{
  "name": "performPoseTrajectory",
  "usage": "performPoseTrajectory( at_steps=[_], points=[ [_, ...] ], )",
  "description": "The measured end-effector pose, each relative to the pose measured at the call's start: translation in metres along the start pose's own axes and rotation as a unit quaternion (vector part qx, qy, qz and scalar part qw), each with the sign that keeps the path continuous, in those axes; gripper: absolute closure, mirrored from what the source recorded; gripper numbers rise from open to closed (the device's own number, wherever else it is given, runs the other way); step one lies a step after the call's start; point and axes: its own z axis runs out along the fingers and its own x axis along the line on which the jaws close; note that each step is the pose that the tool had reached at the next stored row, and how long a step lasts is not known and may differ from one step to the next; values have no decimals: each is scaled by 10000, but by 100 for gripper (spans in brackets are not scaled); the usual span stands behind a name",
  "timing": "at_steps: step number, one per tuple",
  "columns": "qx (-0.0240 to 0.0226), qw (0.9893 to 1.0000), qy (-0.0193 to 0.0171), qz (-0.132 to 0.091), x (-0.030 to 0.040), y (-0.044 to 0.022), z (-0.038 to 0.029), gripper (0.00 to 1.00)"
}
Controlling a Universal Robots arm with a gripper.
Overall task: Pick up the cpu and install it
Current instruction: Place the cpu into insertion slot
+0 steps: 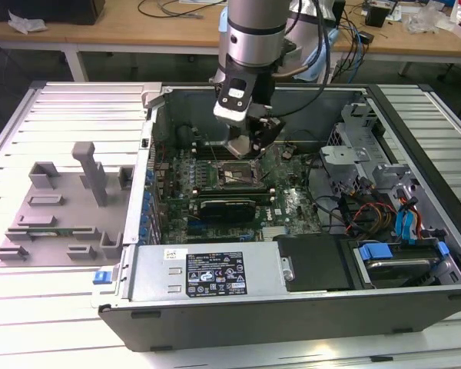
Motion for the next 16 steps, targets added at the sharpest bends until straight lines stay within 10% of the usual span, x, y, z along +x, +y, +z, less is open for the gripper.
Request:
performPoseTrajectory(
  at_steps=[2, 7, 9, 11, 14, 16],
  points=[
    [-6, 9994, -12, 339, 0, 0, 2, 45],
    [-18, 9942, -39, 1077, 0, 0, 5, 45],
    [-23, 9902, -51, 1396, 0, 0, 8, 45],
    [-29, 9839, -66, 1786, 0, 0, 12, 45],
    [-39, 9718, -86, 2357, 0, 0, 22, 45],
    [-43, 9692, -91, 2461, -1, -1, 40, 45]
  ],
)
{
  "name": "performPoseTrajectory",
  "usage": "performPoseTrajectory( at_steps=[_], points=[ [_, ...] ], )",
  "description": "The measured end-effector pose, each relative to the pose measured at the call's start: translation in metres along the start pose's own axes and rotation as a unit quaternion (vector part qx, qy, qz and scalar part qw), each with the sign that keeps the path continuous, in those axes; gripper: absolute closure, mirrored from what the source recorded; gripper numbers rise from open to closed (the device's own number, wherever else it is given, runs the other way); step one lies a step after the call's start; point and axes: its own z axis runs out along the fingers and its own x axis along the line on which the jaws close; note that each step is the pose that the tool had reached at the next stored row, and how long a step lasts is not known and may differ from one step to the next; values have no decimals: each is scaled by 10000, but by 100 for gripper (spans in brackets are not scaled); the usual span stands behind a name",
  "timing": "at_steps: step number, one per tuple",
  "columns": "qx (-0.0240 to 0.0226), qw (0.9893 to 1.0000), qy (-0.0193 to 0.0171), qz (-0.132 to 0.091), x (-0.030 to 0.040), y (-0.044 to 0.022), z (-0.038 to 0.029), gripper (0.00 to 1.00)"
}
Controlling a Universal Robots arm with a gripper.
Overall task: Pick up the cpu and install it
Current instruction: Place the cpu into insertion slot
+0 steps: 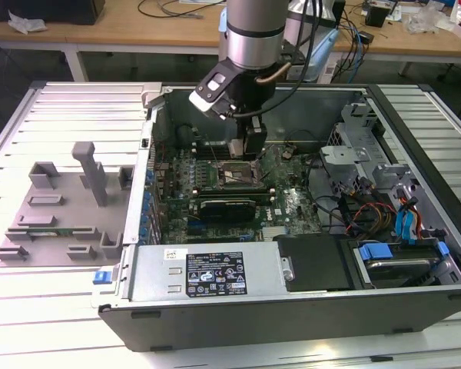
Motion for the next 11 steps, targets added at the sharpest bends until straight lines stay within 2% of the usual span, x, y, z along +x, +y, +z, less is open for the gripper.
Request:
performPoseTrajectory(
  at_steps=[2, 8, 11],
  points=[
    [-8, 9998, -7, 194, -1, -2, 53, 45],
    [-9, 9998, -2, 205, -1, -2, 64, 45],
    [-8, 9998, -3, 205, -2, -4, 120, 45]
  ],
)
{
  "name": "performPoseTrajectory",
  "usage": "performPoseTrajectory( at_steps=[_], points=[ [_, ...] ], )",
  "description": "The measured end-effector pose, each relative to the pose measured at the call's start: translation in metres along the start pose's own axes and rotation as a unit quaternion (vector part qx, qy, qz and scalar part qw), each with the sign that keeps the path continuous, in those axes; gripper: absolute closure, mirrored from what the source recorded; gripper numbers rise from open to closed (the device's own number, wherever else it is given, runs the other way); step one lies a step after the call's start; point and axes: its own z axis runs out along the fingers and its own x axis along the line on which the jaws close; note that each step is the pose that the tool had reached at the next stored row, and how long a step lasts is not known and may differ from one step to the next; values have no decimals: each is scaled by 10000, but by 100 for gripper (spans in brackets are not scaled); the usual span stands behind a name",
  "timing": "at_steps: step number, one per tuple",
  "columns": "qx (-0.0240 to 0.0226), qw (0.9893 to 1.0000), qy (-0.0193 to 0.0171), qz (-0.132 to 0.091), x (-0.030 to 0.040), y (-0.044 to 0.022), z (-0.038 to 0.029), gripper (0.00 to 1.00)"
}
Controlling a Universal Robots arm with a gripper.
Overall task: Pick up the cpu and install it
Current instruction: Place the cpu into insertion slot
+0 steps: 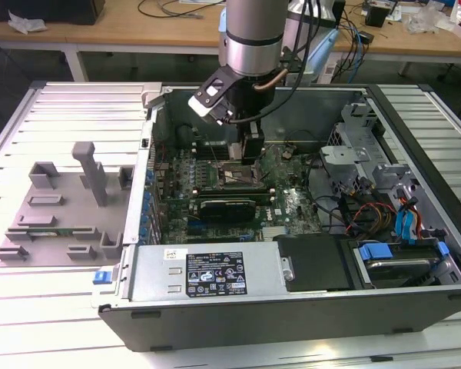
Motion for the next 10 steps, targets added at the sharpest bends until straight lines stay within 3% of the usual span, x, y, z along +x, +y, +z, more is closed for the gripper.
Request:
performPoseTrajectory(
  at_steps=[6, 10],
  points=[
    [0, 10000, 0, 1, 2, -5, 117, 45],
    [9, 10000, 1, 3, 59, -6, 213, 45]
  ],
)
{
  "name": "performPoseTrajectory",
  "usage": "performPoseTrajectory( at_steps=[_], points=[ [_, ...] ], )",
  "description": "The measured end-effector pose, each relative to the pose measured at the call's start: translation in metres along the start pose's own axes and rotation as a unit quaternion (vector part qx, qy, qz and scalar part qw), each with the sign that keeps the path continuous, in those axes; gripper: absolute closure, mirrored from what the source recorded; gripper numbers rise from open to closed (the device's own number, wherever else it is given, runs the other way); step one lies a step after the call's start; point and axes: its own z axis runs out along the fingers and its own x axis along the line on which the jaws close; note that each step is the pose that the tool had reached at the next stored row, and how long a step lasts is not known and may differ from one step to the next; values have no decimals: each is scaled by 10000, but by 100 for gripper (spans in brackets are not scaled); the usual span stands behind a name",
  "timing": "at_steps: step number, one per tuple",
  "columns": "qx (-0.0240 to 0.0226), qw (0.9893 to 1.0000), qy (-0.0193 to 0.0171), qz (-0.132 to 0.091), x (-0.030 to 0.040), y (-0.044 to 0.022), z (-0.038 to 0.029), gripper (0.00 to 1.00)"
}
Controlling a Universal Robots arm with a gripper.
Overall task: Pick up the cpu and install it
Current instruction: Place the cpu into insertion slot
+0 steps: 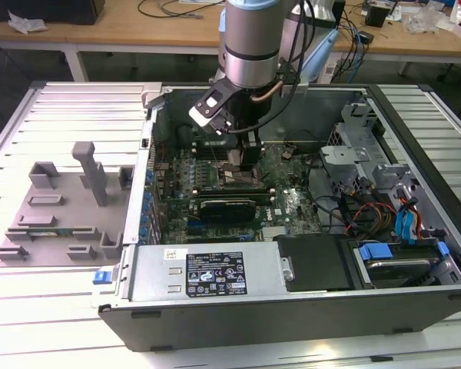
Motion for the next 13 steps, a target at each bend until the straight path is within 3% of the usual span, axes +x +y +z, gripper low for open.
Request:
performPoseTrajectory(
  at_steps=[4, 8, 13],
  points=[
    [11, 10000, 0, 0, 10, -4, 101, 45],
    [12, 10000, 0, 0, 10, -5, 135, 45],
    [16, 10000, 0, 1, 16, -8, 226, 45]
  ],
)
